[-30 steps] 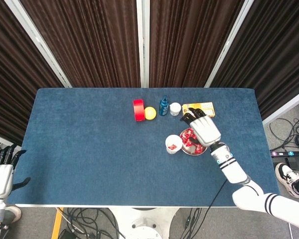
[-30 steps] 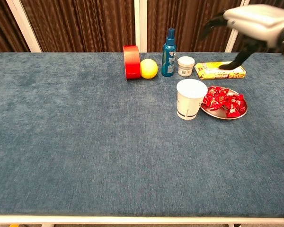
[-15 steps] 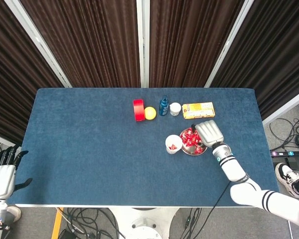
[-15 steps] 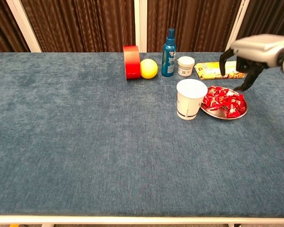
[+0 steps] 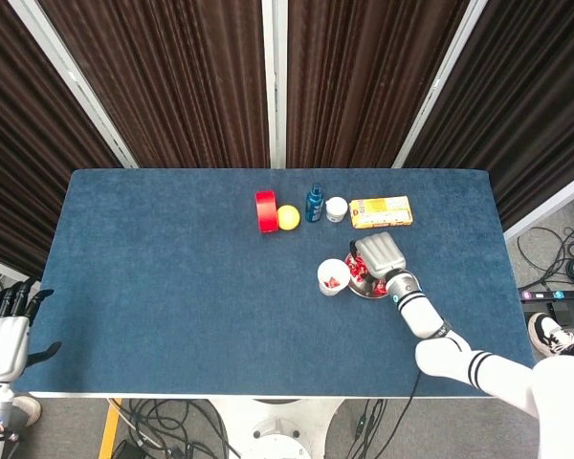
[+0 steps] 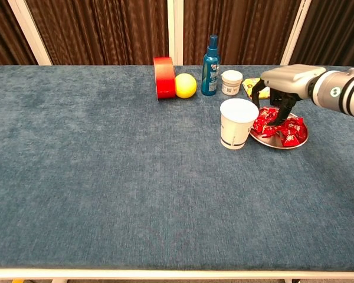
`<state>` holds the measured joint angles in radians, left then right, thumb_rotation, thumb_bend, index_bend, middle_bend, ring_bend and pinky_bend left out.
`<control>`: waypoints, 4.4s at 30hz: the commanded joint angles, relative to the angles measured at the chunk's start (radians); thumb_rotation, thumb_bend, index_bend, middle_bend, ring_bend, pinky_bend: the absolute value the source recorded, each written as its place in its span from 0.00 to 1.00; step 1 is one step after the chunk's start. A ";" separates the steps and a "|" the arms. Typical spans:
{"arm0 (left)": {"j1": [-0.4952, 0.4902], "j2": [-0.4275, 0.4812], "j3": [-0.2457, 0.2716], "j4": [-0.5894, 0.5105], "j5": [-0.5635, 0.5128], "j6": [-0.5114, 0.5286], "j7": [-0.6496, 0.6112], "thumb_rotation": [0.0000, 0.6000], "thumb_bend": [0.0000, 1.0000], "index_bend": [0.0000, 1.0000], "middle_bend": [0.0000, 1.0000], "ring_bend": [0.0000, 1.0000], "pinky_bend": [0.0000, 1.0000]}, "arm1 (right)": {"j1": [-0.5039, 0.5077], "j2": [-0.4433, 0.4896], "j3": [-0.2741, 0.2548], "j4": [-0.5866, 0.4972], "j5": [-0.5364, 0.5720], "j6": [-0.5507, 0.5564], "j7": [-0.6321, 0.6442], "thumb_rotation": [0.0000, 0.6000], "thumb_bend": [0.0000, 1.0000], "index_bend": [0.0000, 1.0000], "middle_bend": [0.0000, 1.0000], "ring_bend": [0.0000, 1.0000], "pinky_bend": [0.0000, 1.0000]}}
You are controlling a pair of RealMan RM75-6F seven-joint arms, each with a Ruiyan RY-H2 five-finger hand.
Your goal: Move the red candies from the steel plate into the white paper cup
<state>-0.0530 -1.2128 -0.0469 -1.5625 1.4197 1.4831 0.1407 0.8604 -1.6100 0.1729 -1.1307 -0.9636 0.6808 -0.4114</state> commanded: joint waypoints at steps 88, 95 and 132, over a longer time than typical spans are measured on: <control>0.023 -0.006 -0.002 0.024 0.009 0.028 -0.023 1.00 0.00 0.26 0.15 0.09 0.13 | -0.111 0.174 -0.114 -0.171 -0.133 0.109 0.094 1.00 0.19 0.42 0.98 0.96 1.00; 0.024 -0.006 0.000 0.021 0.003 0.021 -0.016 1.00 0.00 0.26 0.15 0.09 0.13 | -0.104 0.125 -0.119 -0.084 -0.142 0.083 0.088 1.00 0.20 0.42 0.98 0.96 1.00; 0.033 -0.014 0.001 0.039 -0.009 0.016 -0.034 1.00 0.00 0.26 0.15 0.09 0.13 | -0.089 0.003 -0.081 0.057 -0.221 0.069 0.145 1.00 0.30 0.66 0.98 0.96 1.00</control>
<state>-0.0204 -1.2264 -0.0456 -1.5232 1.4111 1.4994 0.1068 0.7720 -1.6109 0.0877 -1.0693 -1.1824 0.7444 -0.2692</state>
